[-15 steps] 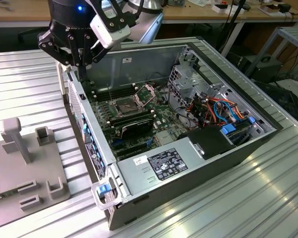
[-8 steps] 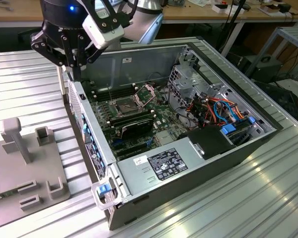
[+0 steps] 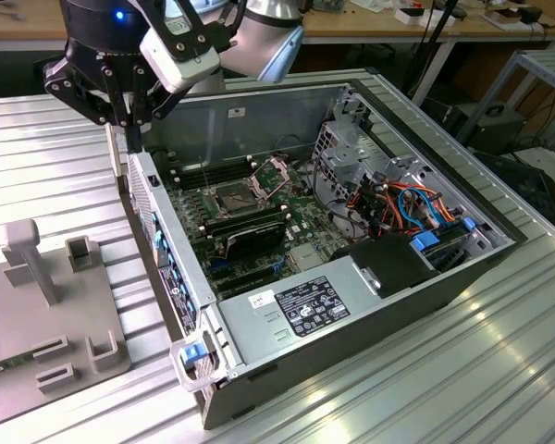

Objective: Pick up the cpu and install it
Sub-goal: 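Reach for the cpu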

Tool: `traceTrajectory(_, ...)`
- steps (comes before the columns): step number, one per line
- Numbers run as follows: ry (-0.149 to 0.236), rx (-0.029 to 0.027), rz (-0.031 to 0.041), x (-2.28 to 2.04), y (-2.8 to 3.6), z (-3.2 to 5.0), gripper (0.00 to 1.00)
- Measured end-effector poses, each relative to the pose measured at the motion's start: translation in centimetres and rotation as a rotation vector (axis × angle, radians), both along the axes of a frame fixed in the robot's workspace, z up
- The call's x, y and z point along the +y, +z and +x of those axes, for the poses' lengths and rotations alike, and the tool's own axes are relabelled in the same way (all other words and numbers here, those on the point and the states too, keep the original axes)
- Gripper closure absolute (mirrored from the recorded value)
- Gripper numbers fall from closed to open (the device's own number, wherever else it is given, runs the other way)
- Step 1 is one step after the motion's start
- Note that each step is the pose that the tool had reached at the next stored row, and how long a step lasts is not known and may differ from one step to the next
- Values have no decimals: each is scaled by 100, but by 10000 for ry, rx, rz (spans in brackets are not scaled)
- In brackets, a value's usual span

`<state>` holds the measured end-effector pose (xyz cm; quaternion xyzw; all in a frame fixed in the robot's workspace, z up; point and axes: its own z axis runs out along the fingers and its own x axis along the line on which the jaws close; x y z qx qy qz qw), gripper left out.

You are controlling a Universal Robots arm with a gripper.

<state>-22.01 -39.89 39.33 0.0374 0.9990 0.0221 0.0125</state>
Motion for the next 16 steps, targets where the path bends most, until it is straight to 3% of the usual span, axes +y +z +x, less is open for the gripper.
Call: traceTrajectory(16, 0, 0, 0, 0, 0, -220, 89)
